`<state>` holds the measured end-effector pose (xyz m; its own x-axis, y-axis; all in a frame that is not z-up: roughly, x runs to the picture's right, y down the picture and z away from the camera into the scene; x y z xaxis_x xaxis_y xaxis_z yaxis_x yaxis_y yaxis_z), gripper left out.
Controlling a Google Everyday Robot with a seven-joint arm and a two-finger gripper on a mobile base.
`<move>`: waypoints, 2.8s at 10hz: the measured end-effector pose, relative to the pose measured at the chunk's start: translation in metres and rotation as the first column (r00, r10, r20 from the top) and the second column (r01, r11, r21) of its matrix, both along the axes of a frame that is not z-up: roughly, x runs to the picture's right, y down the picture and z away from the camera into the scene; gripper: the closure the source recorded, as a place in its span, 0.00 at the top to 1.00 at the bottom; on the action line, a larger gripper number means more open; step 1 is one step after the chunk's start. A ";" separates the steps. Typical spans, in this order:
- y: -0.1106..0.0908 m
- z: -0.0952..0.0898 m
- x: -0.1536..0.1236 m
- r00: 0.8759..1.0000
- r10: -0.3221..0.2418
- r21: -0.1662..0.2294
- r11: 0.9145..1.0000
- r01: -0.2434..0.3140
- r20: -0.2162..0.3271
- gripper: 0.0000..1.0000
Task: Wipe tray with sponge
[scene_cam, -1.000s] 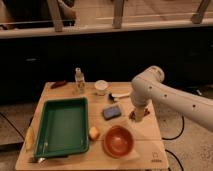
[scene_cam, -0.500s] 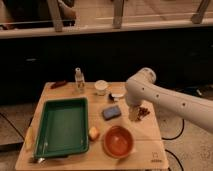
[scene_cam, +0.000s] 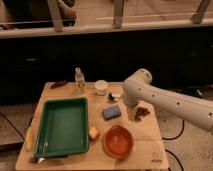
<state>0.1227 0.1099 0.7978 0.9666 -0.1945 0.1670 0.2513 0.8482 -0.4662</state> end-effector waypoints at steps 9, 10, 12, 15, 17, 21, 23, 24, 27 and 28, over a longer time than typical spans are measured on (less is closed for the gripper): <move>0.003 0.031 -0.020 0.998 -0.043 -0.015 0.999 0.044 0.056 0.80; 0.004 0.034 -0.021 0.997 -0.046 -0.018 0.999 0.048 0.061 0.80; 0.003 0.041 -0.025 0.995 -0.057 -0.023 0.998 0.059 0.077 0.80; 0.004 0.050 -0.027 0.993 -0.074 -0.028 0.997 0.077 0.094 0.80; 0.002 0.055 -0.028 0.991 -0.082 -0.029 0.996 0.085 0.104 0.80; 0.003 0.067 -0.029 0.988 -0.096 -0.036 0.994 0.101 0.123 0.80; 0.003 0.072 -0.030 0.987 -0.099 -0.039 0.994 0.104 0.130 0.74; 0.004 0.075 -0.030 0.986 -0.102 -0.039 0.993 0.108 0.133 0.74; 0.006 0.082 -0.031 0.984 -0.109 -0.042 0.992 0.116 0.143 0.72; 0.006 0.084 -0.031 0.983 -0.110 -0.042 0.992 0.117 0.146 0.69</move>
<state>0.0918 0.1159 0.8820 0.9042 -0.2892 0.3143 0.4115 0.7870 -0.4597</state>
